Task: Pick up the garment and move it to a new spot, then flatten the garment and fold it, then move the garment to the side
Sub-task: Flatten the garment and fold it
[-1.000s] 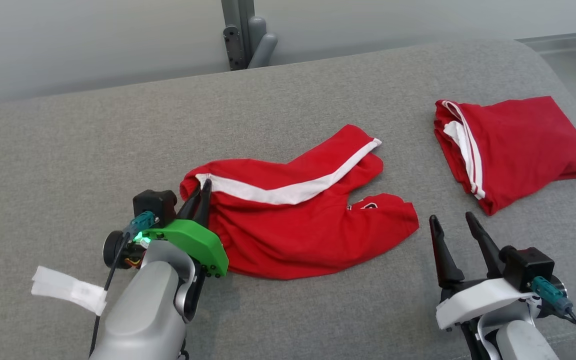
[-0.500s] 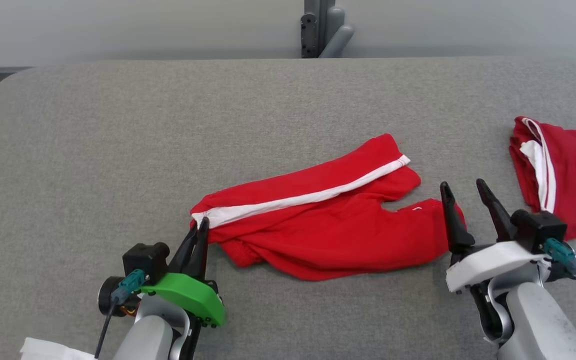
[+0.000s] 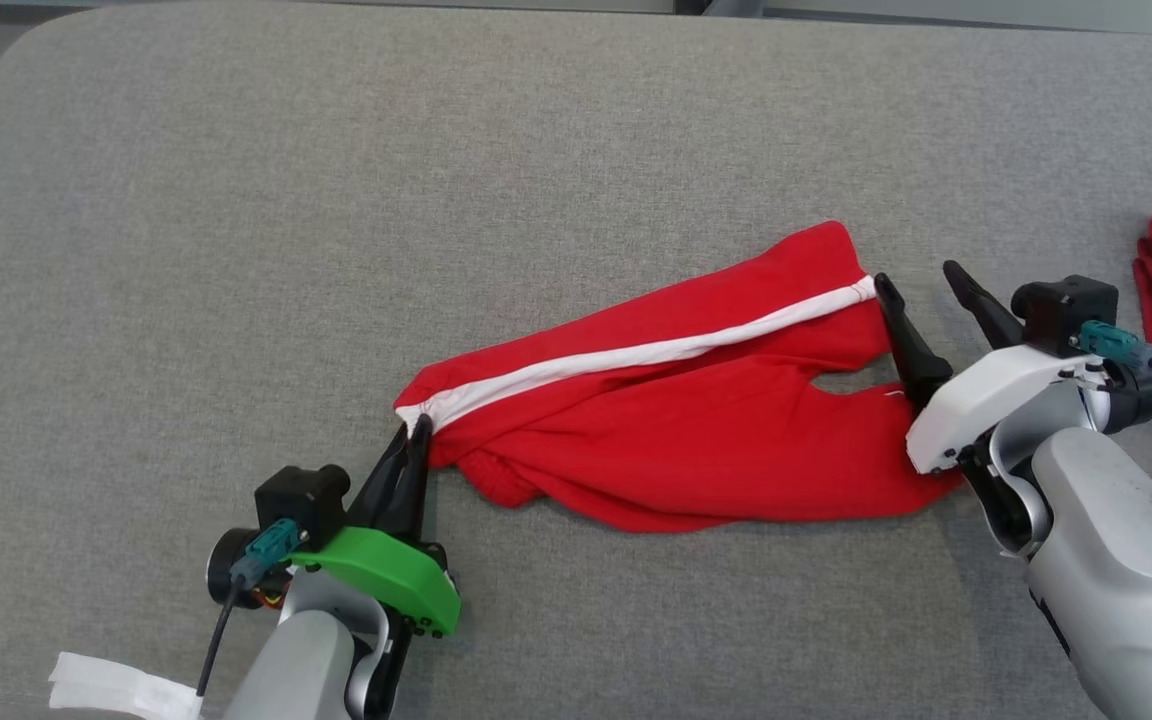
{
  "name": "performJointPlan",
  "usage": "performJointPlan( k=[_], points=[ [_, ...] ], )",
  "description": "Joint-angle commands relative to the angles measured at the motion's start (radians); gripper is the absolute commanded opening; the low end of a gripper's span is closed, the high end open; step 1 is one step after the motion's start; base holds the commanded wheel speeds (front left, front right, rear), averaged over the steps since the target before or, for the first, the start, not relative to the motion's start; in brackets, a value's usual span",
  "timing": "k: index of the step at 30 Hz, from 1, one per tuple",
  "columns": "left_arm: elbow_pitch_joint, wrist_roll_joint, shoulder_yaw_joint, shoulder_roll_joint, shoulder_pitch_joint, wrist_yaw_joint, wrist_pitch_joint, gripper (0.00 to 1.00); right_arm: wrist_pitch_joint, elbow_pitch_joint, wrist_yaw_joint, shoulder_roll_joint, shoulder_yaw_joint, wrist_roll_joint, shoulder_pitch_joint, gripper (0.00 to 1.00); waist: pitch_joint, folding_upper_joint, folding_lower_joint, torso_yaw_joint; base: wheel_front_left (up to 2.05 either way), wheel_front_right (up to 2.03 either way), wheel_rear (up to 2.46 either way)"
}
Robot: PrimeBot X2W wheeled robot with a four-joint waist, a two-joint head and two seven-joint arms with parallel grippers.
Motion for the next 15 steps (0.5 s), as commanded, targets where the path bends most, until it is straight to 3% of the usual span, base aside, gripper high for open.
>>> performJointPlan(
  k=[1,8,11,14,15],
  points=[
    [-0.004,-0.009,-0.008,0.001,-0.017,-0.003,-0.003,0.0,0.001,0.012,-0.001,-0.016,0.02,0.008,-0.019,1.0,0.03,0.0064,0.0,0.02,0.0,0.0,0.0],
    [-0.012,-0.043,-0.047,0.002,-0.028,0.009,-0.003,0.0,-0.004,0.059,-0.001,-0.062,0.123,0.069,-0.062,1.0,0.048,0.0064,0.0,0.033,0.0,0.0,0.0],
    [-0.011,-0.051,-0.054,0.002,-0.03,0.01,-0.002,0.0,-0.016,0.076,-0.001,-0.073,0.153,0.089,-0.073,0.94,0.052,0.0064,0.0,0.036,0.0,0.0,0.0],
    [-0.011,-0.053,-0.062,0.002,-0.032,0.015,-0.002,0.0,-0.027,0.087,-0.001,-0.079,0.181,0.105,-0.083,0.74,0.054,0.0064,0.0,0.039,0.0,0.0,0.0],
    [-0.012,-0.055,-0.064,0.002,-0.032,0.016,-0.002,0.0,-0.03,0.091,-0.001,-0.082,0.191,0.11,-0.085,0.59,0.054,0.0064,0.0,0.04,0.0,0.0,0.0]
  ],
)
